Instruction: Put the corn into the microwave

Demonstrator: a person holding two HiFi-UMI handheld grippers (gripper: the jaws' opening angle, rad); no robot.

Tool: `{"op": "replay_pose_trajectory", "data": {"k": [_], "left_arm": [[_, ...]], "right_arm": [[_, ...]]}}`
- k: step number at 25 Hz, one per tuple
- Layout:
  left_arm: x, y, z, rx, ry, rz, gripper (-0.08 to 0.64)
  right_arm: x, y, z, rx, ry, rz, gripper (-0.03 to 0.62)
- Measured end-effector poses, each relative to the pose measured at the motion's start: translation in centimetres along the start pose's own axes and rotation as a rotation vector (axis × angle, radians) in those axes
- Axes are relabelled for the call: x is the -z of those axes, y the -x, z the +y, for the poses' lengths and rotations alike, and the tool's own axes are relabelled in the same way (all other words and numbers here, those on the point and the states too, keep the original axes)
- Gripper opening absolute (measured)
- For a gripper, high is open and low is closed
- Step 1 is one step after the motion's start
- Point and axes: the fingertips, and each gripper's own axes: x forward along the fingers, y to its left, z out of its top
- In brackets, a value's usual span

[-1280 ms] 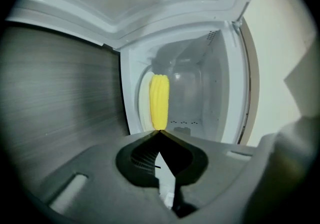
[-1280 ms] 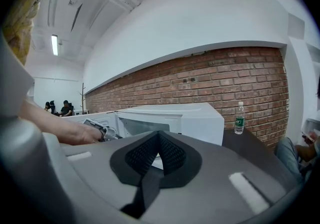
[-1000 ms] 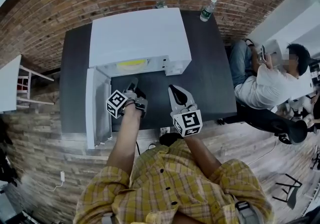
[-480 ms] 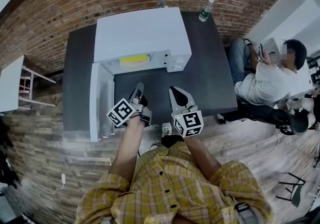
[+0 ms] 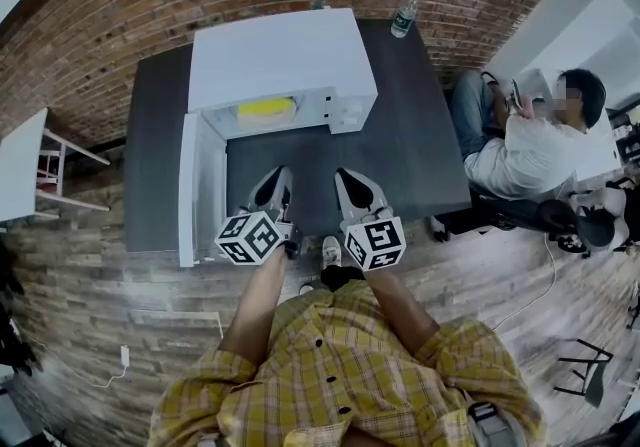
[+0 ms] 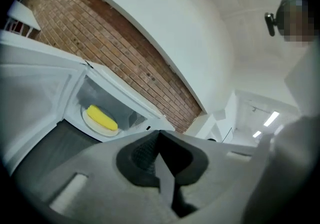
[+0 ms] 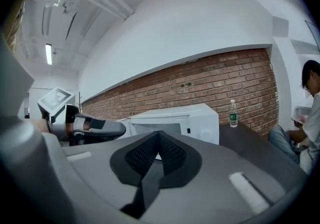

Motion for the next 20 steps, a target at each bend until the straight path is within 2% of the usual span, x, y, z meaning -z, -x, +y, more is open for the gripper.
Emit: {"op": "replay_pose_trajectory", "data": {"k": [4,6,12,20], "left_arm": [[0.0,1.4,-1.3,-0.036,-0.216,-0.007,-0.002],[0.0,2.1,-1.7,-0.05,-0.292,-0.014,-0.002],[0.2,3.1,-2.6,-0.065,-0.397,-0.02,-0.002],[0.1,4.1,-3.6,-0.088,-0.49,-0.029,-0.002]], "right_arm": [[0.0,0.5,0.4,-0.001,0.002,-0.006,0.003],[-0.1,0.8,0.7,-0.003,0.003,-0.008,0.003],[-0.5,1.4,1.2,-0.015,0.003,-0.024,0.003],[-0.8,2.1,1.9,-0.026,-0.002,-0.037,0.003]]}}
